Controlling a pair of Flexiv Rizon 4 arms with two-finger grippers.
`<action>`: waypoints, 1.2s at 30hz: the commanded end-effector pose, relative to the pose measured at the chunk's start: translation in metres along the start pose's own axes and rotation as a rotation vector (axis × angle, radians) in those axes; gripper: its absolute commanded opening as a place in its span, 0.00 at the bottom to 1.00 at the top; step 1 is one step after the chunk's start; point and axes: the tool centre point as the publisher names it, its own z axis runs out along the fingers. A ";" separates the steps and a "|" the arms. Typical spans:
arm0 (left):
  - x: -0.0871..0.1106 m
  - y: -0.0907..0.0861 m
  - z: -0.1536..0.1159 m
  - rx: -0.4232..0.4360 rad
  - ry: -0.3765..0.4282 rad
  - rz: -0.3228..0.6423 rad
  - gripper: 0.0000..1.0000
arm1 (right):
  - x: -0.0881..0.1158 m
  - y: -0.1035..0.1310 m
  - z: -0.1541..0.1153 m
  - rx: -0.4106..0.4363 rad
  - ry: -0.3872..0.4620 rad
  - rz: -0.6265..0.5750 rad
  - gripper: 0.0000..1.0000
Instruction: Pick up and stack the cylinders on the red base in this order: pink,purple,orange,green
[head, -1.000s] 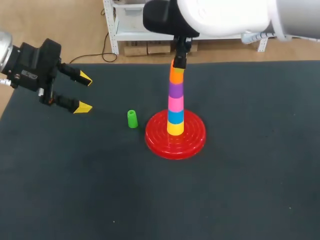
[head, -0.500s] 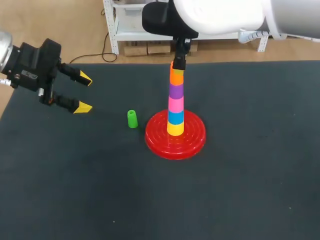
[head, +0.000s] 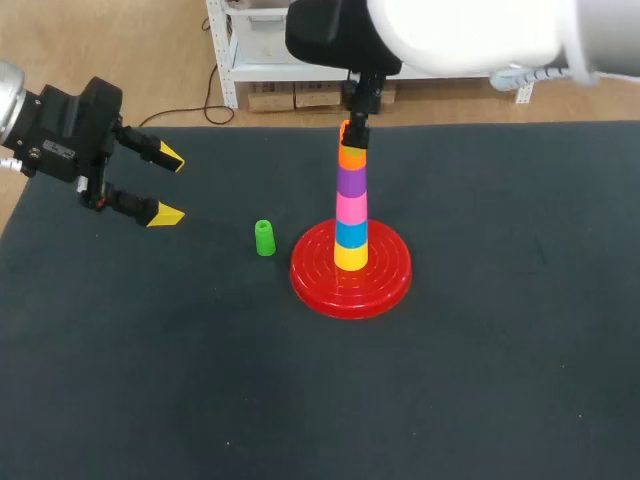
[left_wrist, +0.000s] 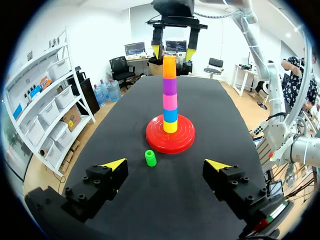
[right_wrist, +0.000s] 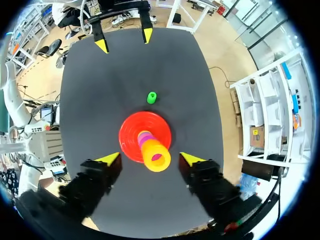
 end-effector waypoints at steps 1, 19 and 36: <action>0.001 -0.001 0.000 -0.003 -0.001 0.001 1.00 | 0.005 0.007 -0.006 0.030 -0.022 -0.002 1.00; 0.001 -0.001 0.000 -0.003 -0.001 0.001 1.00 | -0.047 0.027 -0.009 0.029 -0.077 -0.131 1.00; 0.001 -0.001 0.000 -0.003 -0.001 0.001 1.00 | -0.088 0.018 0.058 -0.011 -0.045 -0.126 1.00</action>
